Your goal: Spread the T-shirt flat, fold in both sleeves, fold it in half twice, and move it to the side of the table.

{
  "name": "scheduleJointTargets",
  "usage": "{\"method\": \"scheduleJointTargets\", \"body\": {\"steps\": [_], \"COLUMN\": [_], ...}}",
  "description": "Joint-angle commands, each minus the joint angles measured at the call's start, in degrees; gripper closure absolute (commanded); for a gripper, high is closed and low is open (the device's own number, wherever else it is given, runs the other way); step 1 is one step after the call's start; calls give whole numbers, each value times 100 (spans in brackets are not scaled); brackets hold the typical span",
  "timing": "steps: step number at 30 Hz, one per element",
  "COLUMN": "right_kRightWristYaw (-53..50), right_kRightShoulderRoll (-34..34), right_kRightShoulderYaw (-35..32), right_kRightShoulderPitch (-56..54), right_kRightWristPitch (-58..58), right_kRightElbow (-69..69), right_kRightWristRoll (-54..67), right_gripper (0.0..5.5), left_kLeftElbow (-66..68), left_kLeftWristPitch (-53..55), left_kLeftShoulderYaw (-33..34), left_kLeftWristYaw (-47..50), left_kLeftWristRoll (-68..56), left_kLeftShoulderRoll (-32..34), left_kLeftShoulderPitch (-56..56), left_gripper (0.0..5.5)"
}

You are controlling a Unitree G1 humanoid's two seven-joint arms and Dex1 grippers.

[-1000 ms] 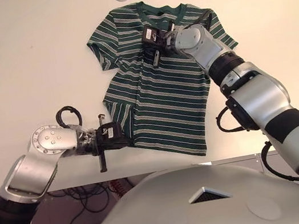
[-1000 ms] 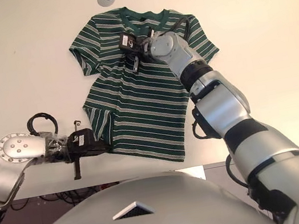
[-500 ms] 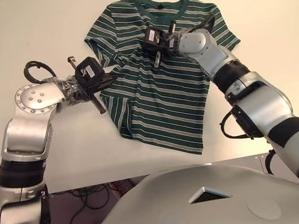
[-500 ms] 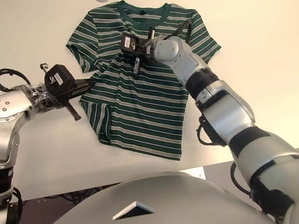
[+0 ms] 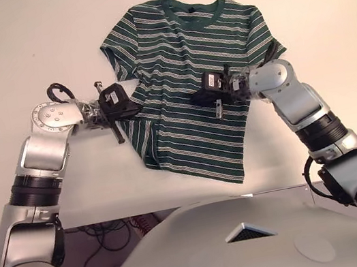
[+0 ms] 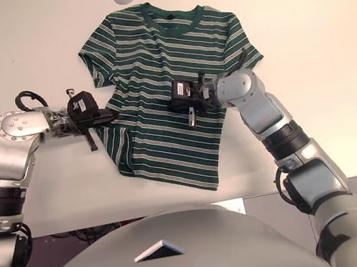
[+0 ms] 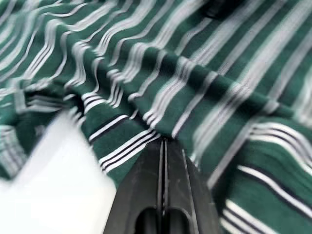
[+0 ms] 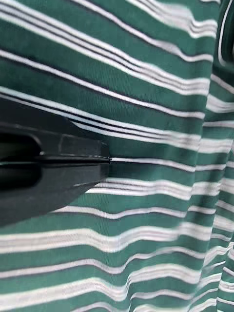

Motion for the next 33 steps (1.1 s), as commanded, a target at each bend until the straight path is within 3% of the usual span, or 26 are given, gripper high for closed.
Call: {"method": "scheduleJointTargets", "body": {"steps": [1,5,9,15,19,26,33], "right_kRightWristYaw": [34,160,696,1141,460,-162,-172], "right_kRightShoulderRoll": [-638,-888,-1020,-1145,-361,1451,1503], "right_kRightShoulderYaw": [125,286,95,-305,-489,-192,527], "right_kRightShoulderPitch": [-27,-119,-137,-578,-1294,-1675,-1380], "right_kRightWristPitch": [-112,-501,-1026,-916,-705,-335,-677], "right_kRightElbow": [1000,1435,984,282,741,2293,3024], "right_kRightWristRoll": [-507,-642,-119,341,269,328,-388], "right_gripper": [548,548,548,548,548,548,548], "left_kLeftElbow": [-292,-623,-375,-625,-849,-367,207], "left_kLeftWristPitch": [-66,-109,-216,406,948,1005,834], "left_kLeftShoulderYaw": [45,165,150,754,783,-237,-506], "left_kLeftWristYaw": [-256,-334,44,49,-115,-620,-830], "left_kLeftWristRoll": [-75,-127,167,-818,-1377,-1084,-817], "left_kLeftShoulderRoll": [212,368,187,-234,-436,-732,-772], "left_kLeftShoulderPitch": [306,572,545,43,-304,-527,-528], "left_gripper": [550,550,550,550,550,550,550]}}
